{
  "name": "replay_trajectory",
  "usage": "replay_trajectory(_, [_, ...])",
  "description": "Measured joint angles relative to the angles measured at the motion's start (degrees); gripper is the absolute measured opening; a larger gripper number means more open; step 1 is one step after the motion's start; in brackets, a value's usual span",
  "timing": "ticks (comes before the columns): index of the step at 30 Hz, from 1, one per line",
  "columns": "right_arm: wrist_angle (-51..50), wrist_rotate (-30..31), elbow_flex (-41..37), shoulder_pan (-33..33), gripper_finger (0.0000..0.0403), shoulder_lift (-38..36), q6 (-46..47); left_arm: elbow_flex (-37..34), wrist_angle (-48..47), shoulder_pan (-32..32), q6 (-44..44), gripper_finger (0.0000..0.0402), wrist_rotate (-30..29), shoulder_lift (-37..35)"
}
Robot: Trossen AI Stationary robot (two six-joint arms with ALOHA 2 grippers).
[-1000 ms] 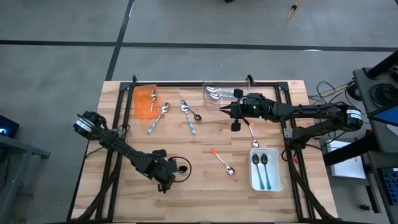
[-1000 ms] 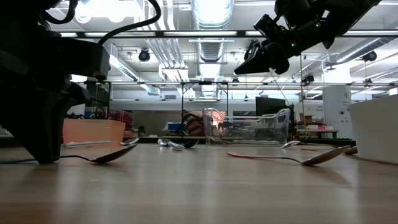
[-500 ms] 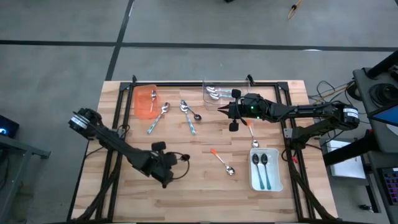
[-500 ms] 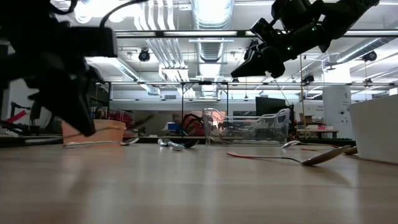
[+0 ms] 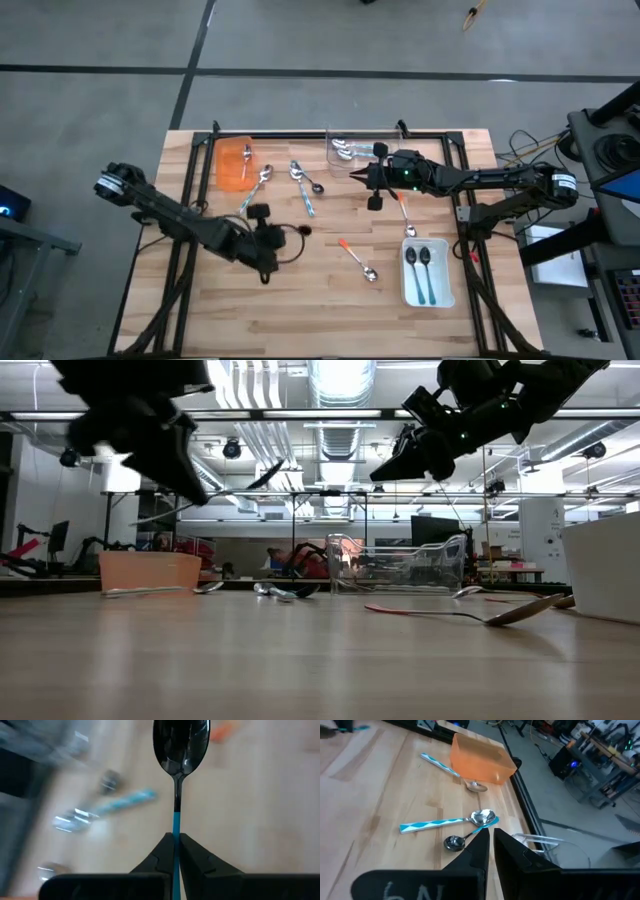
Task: Sort silverware by color (type)
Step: Put the blue spoon into the white bin
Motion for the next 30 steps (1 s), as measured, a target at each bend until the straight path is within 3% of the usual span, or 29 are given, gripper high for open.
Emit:
replay_trajectory(4, [-0.46,-0.02,0.0,0.19,0.0018,0.0,10.05,-0.2,7.33,3.83,6.7,0.0,-12.85,-1.19])
replay_trajectory(7, [-0.51,-0.05,-0.04,1.59,0.0018,0.0,17.46,-0.93,15.37,5.71,11.02,0.0,-17.38,-1.23])
replay_trajectory(14, [4.64,0.73,-0.17,7.85,0.0018,0.0,26.39,-1.89,24.51,7.62,12.77,0.0,-19.06,0.77])
replay_trajectory(23, [10.68,16.18,-0.24,14.95,0.0018,0.07,28.44,-1.95,27.23,7.56,12.68,0.0,-19.02,1.47])
replay_trajectory(30, [10.65,16.05,-0.26,15.54,0.0018,0.07,34.07,-1.95,27.74,7.54,12.68,0.0,-19.0,1.58])
